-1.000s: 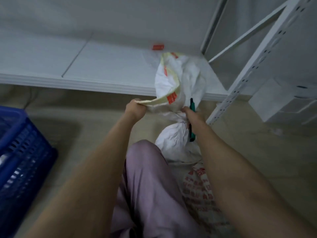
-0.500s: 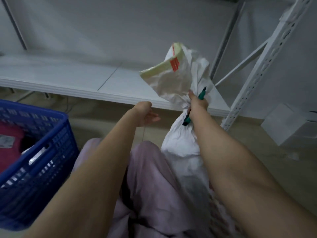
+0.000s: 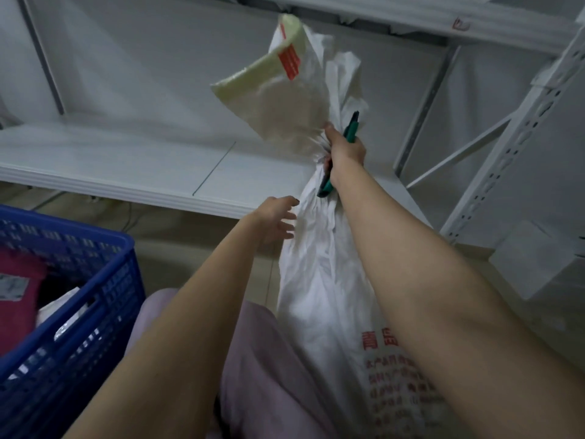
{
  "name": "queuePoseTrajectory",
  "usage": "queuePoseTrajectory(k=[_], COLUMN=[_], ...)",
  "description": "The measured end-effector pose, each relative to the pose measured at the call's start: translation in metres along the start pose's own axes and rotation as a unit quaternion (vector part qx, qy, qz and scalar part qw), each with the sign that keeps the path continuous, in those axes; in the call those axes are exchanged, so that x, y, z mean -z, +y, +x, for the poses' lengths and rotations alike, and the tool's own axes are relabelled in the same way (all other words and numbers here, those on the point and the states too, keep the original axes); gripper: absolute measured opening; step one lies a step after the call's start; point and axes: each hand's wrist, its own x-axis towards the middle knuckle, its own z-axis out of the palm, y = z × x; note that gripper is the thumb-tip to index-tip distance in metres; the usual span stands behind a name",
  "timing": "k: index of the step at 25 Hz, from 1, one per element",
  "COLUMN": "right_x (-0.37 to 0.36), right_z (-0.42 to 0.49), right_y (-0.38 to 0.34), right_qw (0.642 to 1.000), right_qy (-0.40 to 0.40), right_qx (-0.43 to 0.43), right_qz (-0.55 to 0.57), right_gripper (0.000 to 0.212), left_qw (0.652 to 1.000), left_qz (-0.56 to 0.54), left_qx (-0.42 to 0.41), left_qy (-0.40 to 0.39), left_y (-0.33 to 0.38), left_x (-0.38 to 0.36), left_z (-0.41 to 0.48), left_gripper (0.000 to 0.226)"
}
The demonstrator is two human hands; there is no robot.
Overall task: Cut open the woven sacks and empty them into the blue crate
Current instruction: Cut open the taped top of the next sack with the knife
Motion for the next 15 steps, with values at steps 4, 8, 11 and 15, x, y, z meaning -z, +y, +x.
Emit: queuePoseTrajectory(k=[4, 8, 11, 15], right_x=[-0.037, -0.061, -0.069, -0.064], right_z=[-0.014, -0.031, -0.043, -0.052], right_y=[-0.022, -0.035, -0.037, -0.02], right_qw=[0.999, 0.995, 0.989, 0.975], right_qy=[-0.041, -0.087, -0.126, -0.191], right_qx=[0.021, 0.043, 0.062, 0.111], right_qz=[-0.009, 0.023, 0.044, -0.037], right_gripper=[0.028, 0.027, 0.027, 0.026], left_qw=[0.996, 0.991, 0.987, 0.891], left_qz=[0.015, -0.003, 0.012, 0.422], left_qx=[-0.068, -0.11, -0.138, -0.097], left_qy=[0.049, 0.073, 0.079, 0.137], left_y=[0.017, 0.029, 0.029, 0.025], left_x=[0.021, 0.041, 0.046, 0.039], left_z=[-0.002, -0.011, -0.013, -0.027], left_gripper=[0.027, 0.013, 0.022, 0.031])
